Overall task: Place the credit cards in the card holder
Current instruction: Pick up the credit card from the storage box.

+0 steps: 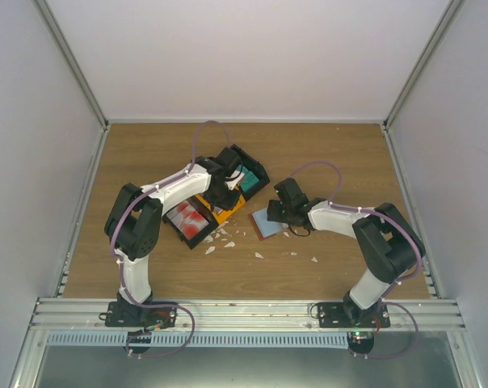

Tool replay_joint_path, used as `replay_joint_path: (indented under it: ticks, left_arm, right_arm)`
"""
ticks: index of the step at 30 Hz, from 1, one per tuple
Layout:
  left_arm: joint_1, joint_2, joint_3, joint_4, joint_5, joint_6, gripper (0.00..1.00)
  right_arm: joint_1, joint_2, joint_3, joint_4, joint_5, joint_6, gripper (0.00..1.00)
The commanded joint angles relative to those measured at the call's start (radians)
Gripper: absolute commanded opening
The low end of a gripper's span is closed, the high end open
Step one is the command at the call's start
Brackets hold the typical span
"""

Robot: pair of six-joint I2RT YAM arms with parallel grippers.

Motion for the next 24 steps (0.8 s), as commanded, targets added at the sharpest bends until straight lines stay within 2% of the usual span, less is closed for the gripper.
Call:
replay_joint_path:
  ticks: [1, 6, 24]
  left_arm:
    - [-0.008, -0.036, 0.033, -0.018, -0.005, 0.002, 0.17]
    - [-0.004, -0.036, 0.038, -0.021, -0.015, 0.002, 0.14]
    - [-0.002, -0.057, 0.029, -0.028, 0.038, 0.013, 0.14]
  right_arm:
    - [0.02, 0.045, -0.017, -0.1, -0.039, 0.025, 0.6]
    - [0.019, 0.043, -0.02, -0.099, -0.039, 0.027, 0.6]
    - [0.021, 0.05, -0.02, -0.094, -0.047, 0.025, 0.6]
